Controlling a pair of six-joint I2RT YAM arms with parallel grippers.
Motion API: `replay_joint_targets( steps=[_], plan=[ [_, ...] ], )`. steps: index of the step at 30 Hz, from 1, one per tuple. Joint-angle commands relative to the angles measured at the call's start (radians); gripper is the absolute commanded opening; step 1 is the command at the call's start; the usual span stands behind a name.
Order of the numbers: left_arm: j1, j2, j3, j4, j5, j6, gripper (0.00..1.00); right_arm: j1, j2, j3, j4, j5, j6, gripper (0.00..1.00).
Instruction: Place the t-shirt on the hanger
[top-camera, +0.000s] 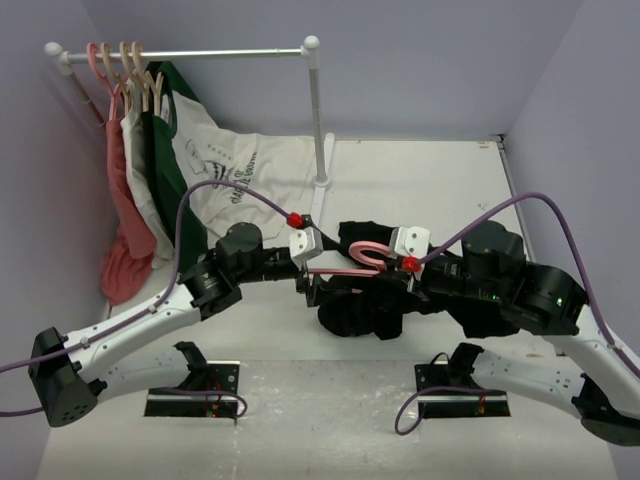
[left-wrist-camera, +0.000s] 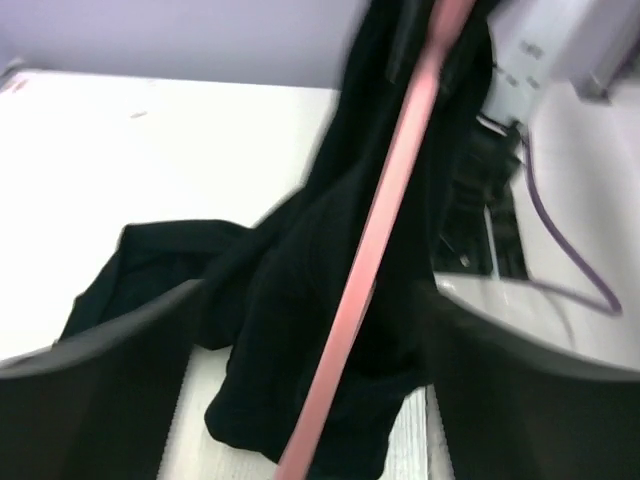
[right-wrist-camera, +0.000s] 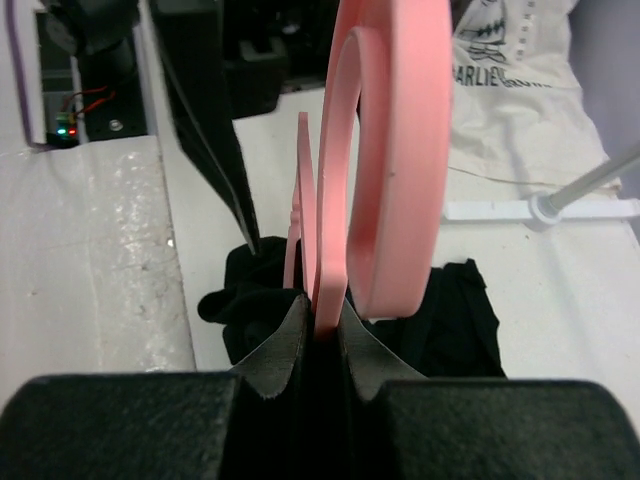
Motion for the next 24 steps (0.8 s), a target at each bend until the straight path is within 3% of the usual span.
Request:
replay_joint_targets(
  steps=[1, 5, 8, 10, 13, 17, 19, 24],
  plan=[
    [-0.002, -0.073, 0.061, 0.055, -0.363, -0.096, 1.0, -0.039, -0.057, -0.027, 0.164, 0.094, 0.001, 0.0],
    [-0.002, -0.152, 0.078, 0.056, -0.606, -0.185, 1.0, -0.074, -0.038, -0.033, 0.163, 0.126, 0.007, 0.0],
    [-0.002, -0.268, 0.06, 0.03, -0.915, -0.292, 1.0, -0.095, -0.021, -0.032, 0.172, 0.157, 0.022, 0.0],
    [-0.002, -0.332, 0.018, -0.021, -1.022, -0.409, 1.0, -0.118, -0.016, -0.03, 0.188, 0.188, 0.052, 0.0],
    [-0.002, -0.441, -0.099, -0.015, -1.023, -0.55, 1.0, -0.138, -0.023, -0.017, 0.238, 0.227, 0.108, 0.0],
    [-0.002, -0.456, -0.208, 0.029, -0.928, -0.722, 1.0, -0.14, -0.042, -0.029, 0.318, 0.217, 0.168, 0.0],
    [-0.003, -0.367, -0.259, 0.085, -0.804, -0.824, 0.97, -0.14, -0.045, -0.038, 0.348, 0.202, 0.163, 0.0],
    [-0.004, -0.175, -0.258, 0.291, -0.634, -0.86, 0.8, -0.14, -0.037, -0.047, 0.348, 0.203, 0.158, 0.0]
  ],
)
